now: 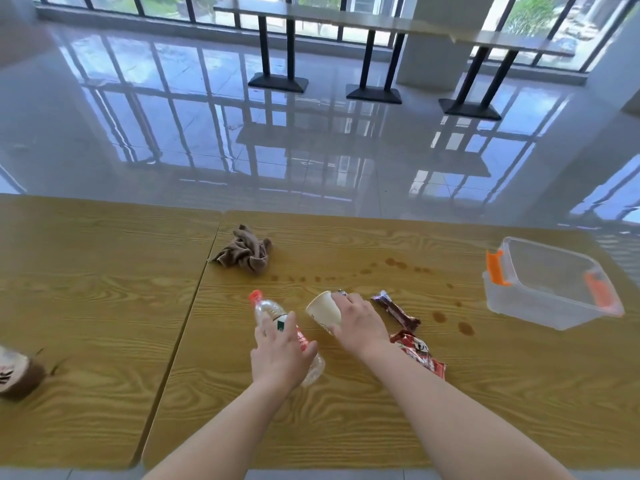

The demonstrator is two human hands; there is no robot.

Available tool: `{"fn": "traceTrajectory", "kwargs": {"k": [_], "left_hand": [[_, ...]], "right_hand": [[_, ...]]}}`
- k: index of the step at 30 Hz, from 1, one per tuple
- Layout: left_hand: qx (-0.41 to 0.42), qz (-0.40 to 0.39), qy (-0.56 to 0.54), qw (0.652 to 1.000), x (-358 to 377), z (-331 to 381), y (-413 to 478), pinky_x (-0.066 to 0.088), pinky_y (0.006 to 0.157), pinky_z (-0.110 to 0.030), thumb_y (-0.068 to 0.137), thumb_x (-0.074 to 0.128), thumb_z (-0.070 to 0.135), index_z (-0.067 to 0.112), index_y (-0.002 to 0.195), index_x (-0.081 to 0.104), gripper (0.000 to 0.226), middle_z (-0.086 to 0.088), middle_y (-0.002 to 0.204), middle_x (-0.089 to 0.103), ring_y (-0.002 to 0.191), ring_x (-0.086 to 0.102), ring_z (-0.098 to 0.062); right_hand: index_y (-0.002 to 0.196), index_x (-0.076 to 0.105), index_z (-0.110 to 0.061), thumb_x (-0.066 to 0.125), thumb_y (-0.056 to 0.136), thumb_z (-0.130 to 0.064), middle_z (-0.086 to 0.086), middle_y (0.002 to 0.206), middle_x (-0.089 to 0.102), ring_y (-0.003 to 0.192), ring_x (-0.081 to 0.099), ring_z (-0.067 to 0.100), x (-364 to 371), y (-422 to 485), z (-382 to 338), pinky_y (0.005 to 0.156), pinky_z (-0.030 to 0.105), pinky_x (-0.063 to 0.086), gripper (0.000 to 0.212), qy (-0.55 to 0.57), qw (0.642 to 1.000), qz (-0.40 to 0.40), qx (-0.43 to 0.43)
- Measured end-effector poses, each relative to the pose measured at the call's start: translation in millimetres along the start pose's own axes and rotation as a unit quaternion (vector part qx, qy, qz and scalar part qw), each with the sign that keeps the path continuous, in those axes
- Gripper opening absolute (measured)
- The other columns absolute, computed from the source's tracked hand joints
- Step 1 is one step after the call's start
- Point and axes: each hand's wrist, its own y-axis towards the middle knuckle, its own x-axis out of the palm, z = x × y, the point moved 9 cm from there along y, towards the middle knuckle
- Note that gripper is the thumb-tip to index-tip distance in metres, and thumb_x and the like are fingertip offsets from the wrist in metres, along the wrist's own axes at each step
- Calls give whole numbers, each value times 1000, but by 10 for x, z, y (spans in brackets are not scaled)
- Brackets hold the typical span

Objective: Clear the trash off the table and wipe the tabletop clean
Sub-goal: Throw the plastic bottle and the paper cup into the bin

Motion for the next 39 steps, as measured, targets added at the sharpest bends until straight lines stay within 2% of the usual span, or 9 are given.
{"fn": "traceTrajectory", "kwargs": {"k": [3, 7, 9, 12, 17, 24, 31, 36, 39], "left_hand": [[-41, 13, -32, 999, 41, -37, 87, 47, 88, -38, 84, 59, 61, 28, 147, 19, 81, -13, 157, -18, 131, 32, -32], [-48, 36, -70, 996, 54, -108, 139, 46, 80, -30, 78, 71, 42, 28, 143, 25, 81, -8, 156, -21, 124, 36, -31], [-53, 40, -86, 994, 53, -166, 164, 46, 84, -31, 76, 72, 34, 29, 143, 26, 82, -9, 155, -17, 128, 32, -32], [-76, 24, -106, 991, 58, -262, 191, 43, 97, -37, 77, 70, 32, 32, 148, 20, 87, -15, 156, -11, 136, 26, -38], [-77, 38, -137, 987, -68, -323, 180, 46, 97, -45, 72, 72, 27, 37, 145, 30, 85, -16, 151, 15, 122, 41, -35], [7, 71, -116, 991, -263, -208, 114, 48, 90, -45, 69, 72, 24, 36, 142, 36, 82, -9, 149, 20, 125, 38, -29], [92, 49, -69, 992, -293, 135, 27, 46, 95, -44, 72, 71, 25, 37, 147, 30, 86, -11, 154, 14, 130, 36, -31], [169, 21, -38, 985, -192, 463, -120, 44, 99, -44, 69, 72, 28, 41, 145, 28, 89, -13, 157, 12, 134, 33, -33], [202, 15, -33, 979, -131, 675, -232, 45, 95, -43, 70, 70, 27, 40, 145, 28, 88, -13, 156, 12, 131, 36, -34]], "right_hand": [[145, 32, -27, 62, 93, -32, 8, 137, 43, 121, 46, 29, 115, 231, -60, 102, 40, 43, 60, -9, 1000, -15, -7], [150, 23, -30, 64, 92, -33, 8, 139, 40, 126, 41, 30, 261, 396, -136, 104, 39, 41, 71, -37, 998, -32, -26], [150, 23, -31, 64, 92, -30, 10, 136, 42, 124, 43, 31, 314, 433, -168, 102, 39, 43, 71, -64, 996, -35, -41], [144, 32, -28, 57, 95, -20, 11, 130, 43, 116, 46, 31, 368, 451, -204, 96, 37, 46, 55, -92, 993, -39, -59], [130, 44, -24, 57, 88, -10, 9, 123, 47, 108, 49, 30, 258, 425, -214, 90, 37, 47, 46, -37, 997, -20, -59], [141, 39, -29, 61, 86, -16, 5, 129, 45, 111, 47, 27, 12, 230, -79, 90, 35, 45, 61, 3, 999, 11, -34], [145, 35, -32, 60, 83, -17, 5, 128, 47, 109, 50, 26, -195, -202, 181, 91, 34, 45, 68, 15, 998, 53, 20], [142, 38, -30, 61, 82, -19, 5, 129, 47, 110, 49, 28, -315, -599, 436, 88, 37, 47, 65, 31, 993, 90, 70], [142, 37, -31, 62, 83, -20, 4, 131, 45, 109, 50, 28, -364, -835, 619, 84, 36, 47, 65, 31, 990, 102, 96]]}}
